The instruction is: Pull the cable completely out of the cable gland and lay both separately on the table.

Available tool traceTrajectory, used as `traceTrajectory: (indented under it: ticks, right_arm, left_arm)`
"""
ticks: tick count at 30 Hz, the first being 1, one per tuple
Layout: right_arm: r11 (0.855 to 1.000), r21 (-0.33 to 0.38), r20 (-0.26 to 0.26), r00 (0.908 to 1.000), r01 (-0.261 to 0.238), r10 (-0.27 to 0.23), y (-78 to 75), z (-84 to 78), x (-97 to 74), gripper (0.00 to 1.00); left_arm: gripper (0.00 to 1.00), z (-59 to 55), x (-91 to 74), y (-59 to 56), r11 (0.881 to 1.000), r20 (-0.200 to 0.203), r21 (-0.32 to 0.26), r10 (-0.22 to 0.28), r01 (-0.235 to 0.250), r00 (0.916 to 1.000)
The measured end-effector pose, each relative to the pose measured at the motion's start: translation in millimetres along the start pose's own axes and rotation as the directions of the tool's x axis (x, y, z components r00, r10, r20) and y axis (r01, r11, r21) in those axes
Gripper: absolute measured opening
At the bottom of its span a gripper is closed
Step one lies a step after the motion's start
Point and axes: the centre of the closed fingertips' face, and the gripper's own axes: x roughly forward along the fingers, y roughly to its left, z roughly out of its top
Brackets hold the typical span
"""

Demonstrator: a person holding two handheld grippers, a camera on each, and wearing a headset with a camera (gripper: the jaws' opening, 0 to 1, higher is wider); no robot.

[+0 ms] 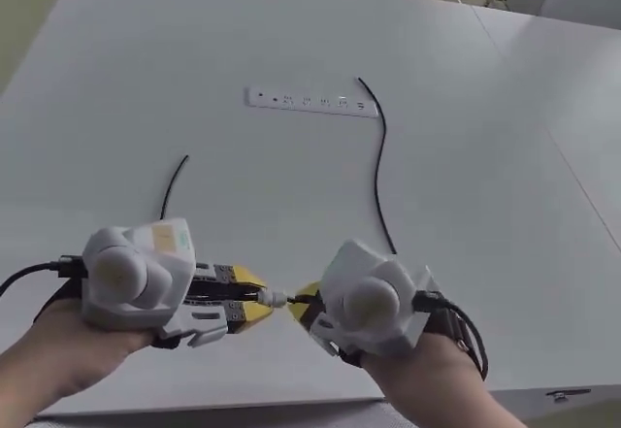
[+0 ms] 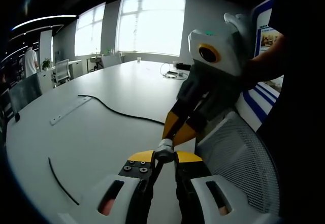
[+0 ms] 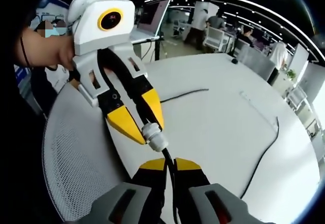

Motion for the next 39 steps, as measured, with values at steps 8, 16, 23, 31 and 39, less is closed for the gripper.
traceTrajectory:
  ticks: [8,16,23,31,39]
  right_arm:
    - [0.992,0.125,-0.013,0.9999,0.010,-0.008,-6.1,-12.5,-0.2,0.00]
    - [0.975,0.220,-0.042,0.9986,0.039,-0.030,-18.3,-30.4,-0.7,0.00]
    - [0.956,0.290,-0.066,0.9975,0.046,-0.028,-22.6,-43.7,2.4,0.00]
    - [0.949,0.312,-0.076,0.9970,0.039,-0.016,-19.6,-47.5,4.4,0.00]
    - [0.953,0.301,-0.068,0.9976,0.031,-0.011,-17.8,-47.5,4.2,0.00]
  left_arm:
    - [0.15,1.0,0.5,-0.4,1.000,0.000,-0.006,0.006,-0.006,1.0000]
    - [0.15,3.7,-1.6,0.9,1.000,0.013,-0.017,0.011,-0.011,0.9999]
    - [0.15,4.4,-0.6,0.8,1.000,0.016,-0.018,0.011,-0.011,0.9998]
    - [0.15,4.1,0.3,0.1,1.000,0.014,-0.017,0.009,-0.009,0.9999]
    - [0.15,3.5,-1.4,2.7,1.000,0.018,-0.021,0.017,-0.017,0.9997]
